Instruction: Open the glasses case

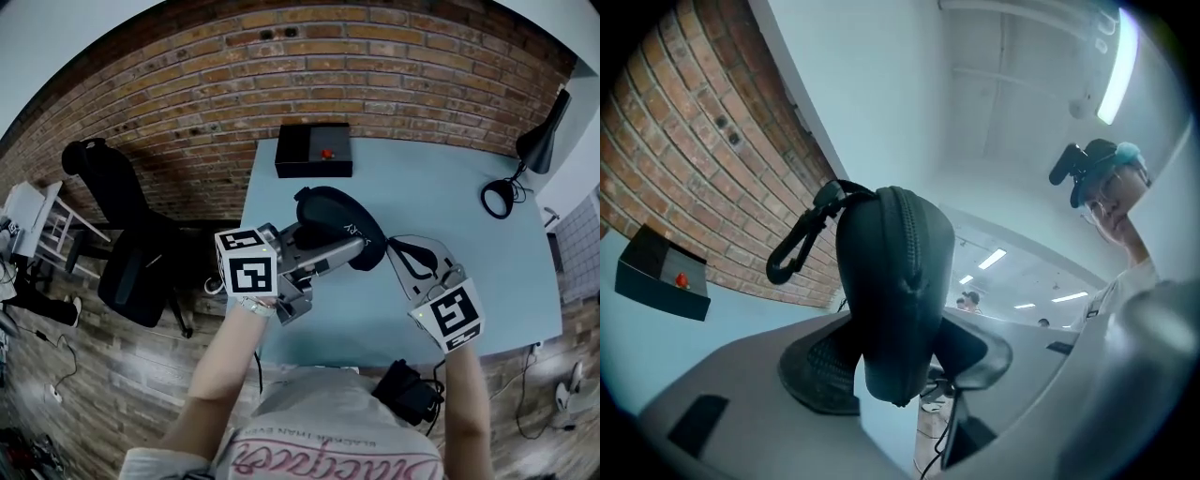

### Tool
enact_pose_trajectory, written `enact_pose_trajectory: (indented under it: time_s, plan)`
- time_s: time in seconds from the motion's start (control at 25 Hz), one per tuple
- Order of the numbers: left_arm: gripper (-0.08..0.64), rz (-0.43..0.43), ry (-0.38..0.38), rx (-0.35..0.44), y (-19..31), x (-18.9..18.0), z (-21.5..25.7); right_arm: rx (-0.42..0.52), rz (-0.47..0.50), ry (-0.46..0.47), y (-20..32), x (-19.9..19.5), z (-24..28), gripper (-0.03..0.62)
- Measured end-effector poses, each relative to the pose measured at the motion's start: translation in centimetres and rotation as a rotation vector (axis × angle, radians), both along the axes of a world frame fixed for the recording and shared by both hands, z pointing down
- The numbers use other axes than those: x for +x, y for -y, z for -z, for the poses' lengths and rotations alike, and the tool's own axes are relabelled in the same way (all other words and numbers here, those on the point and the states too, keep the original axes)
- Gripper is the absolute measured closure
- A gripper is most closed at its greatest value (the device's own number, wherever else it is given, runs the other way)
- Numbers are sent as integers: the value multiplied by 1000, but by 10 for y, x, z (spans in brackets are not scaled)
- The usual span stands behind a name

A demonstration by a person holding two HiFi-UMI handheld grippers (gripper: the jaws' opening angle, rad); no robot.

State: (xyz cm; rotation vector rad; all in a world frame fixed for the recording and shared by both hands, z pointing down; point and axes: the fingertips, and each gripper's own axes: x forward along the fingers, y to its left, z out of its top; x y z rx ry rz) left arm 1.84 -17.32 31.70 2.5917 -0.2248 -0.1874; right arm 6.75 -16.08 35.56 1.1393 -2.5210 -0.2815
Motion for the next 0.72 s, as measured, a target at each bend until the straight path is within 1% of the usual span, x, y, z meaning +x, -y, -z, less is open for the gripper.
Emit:
enact_pose_trajectory:
  time_s: [0.08, 0.16, 0.24, 0.32, 0.4, 0.52, 0.6, 0.72]
  plan:
    - [322, 29, -20, 13, 2, 0, 5, 2, -4, -29, -2, -3, -2, 575]
    - [314, 71, -26, 36, 5, 1, 8, 30, -23, -87, -2, -5, -4, 575]
    - [308, 127, -5, 76, 8, 0, 10, 64, -57, -138, -1, -6, -5, 575]
    - [294, 175, 16, 111, 11, 0, 11, 86, -89, -157, 0, -5, -5, 575]
    - [284, 201, 21, 126, 13, 0, 13, 101, -108, -174, 0, -4, -6, 575]
    - [279, 219, 3, 126, 15, 2, 15, 129, -144, -214, -1, -5, -11, 575]
    - [276, 227, -10, 114, 15, 4, 14, 159, -179, -264, -1, -5, -12, 575]
    - [259, 241, -8, 91, 17, 8, 11, 210, -217, -354, 0, -7, -13, 575]
